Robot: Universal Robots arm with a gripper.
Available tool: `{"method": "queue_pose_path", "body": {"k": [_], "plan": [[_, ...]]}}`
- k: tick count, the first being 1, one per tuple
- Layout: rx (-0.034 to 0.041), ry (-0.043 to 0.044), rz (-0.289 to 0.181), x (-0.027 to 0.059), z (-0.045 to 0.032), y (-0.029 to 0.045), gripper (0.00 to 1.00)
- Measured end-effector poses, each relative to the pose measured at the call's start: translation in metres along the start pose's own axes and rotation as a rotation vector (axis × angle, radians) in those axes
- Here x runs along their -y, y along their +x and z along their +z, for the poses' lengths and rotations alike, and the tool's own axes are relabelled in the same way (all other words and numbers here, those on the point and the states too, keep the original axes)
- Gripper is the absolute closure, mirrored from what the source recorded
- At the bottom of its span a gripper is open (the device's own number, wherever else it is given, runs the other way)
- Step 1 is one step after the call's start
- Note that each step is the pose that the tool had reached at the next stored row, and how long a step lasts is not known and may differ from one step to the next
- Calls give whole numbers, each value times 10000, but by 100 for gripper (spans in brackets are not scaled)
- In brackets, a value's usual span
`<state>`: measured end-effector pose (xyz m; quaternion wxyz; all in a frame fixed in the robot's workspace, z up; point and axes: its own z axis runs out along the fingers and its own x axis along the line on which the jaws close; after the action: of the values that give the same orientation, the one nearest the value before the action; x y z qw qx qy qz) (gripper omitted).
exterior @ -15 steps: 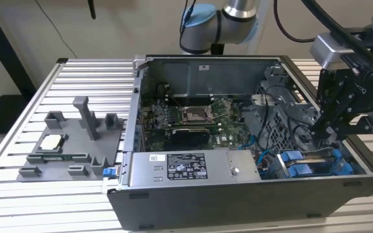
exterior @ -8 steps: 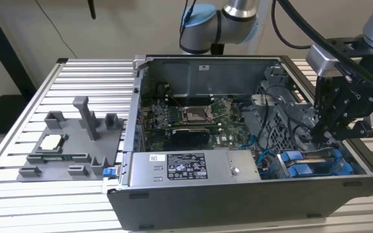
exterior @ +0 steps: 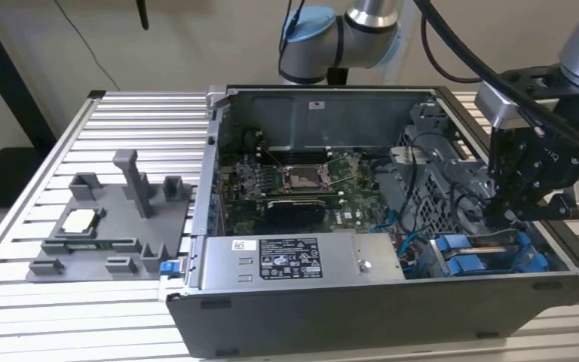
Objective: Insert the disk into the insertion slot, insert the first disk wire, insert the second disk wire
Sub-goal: 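Insert the first disk wire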
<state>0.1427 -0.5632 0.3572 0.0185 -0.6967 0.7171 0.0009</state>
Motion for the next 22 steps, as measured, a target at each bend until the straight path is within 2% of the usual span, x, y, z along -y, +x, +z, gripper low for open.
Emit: {"method": "queue_pose_path", "body": {"k": [5,9,22], "plan": [[-75,41,-27,43,71,0,81],[-197,46,-56,77,120,0,81],[-204,58,-255,105,178,1,81]]}}
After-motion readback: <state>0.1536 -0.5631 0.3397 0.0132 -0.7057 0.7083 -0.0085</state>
